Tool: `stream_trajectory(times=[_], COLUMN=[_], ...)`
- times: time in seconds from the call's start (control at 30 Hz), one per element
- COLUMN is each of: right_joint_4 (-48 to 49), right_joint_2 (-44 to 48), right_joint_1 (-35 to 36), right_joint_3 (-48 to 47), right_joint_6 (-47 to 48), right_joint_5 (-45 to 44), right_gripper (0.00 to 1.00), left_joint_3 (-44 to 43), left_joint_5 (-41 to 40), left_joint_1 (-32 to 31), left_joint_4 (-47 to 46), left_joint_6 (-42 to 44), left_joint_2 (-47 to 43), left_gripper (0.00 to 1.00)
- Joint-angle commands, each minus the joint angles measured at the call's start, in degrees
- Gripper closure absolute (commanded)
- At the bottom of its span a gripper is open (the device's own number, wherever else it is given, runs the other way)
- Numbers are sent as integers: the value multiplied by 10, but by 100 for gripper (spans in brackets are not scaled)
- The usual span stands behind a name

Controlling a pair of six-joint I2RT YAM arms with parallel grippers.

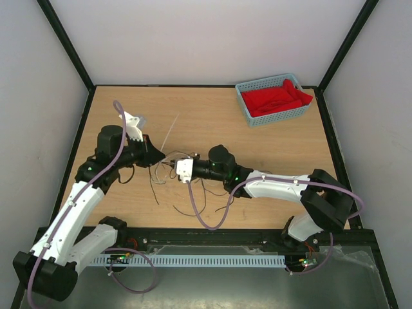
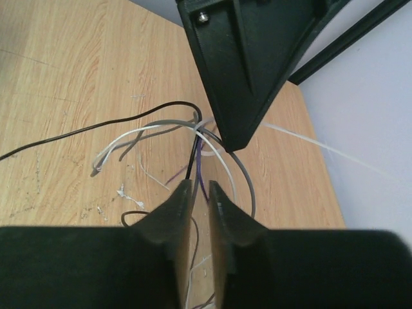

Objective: Zip-tie the wires
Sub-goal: Adjust the cable at the center of the board.

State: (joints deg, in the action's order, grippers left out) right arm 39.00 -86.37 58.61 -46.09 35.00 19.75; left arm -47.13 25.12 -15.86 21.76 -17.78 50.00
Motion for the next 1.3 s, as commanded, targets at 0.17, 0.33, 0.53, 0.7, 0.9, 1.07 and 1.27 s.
stream_trajectory(times=[0.17, 0.33, 0.53, 0.7, 0.9, 1.07, 1.27], right_joint_4=[-5, -4, 9, 10, 37, 59, 55], right_joint_2=[68, 103, 122, 93, 51, 47, 27], right_joint_1=[2, -7, -55, -60, -62, -95, -136], right_joint_3=[47, 87, 87, 77, 74, 65, 43], right_joint_6=[14, -2, -92, -78, -73, -90, -97], right_joint_5=[-40, -40, 16, 11, -5, -5, 25], right_gripper=[55, 49, 46, 54, 62, 58, 55], left_joint_3=[6, 2, 3, 2, -2, -2, -1], left_joint_5=[-27, -23, -12, -5, 2, 7, 10], left_joint_1=[-3, -3, -3, -3, -4, -3, -3], left_joint_4=[-13, -13, -13, -13, -13, -10, -10], left_joint_6=[7, 9, 16, 10, 7, 7, 7], left_joint_2=[-1, 0, -8, -16, -16, -16, -17], left_gripper=[100, 100, 100, 100, 100, 100, 100])
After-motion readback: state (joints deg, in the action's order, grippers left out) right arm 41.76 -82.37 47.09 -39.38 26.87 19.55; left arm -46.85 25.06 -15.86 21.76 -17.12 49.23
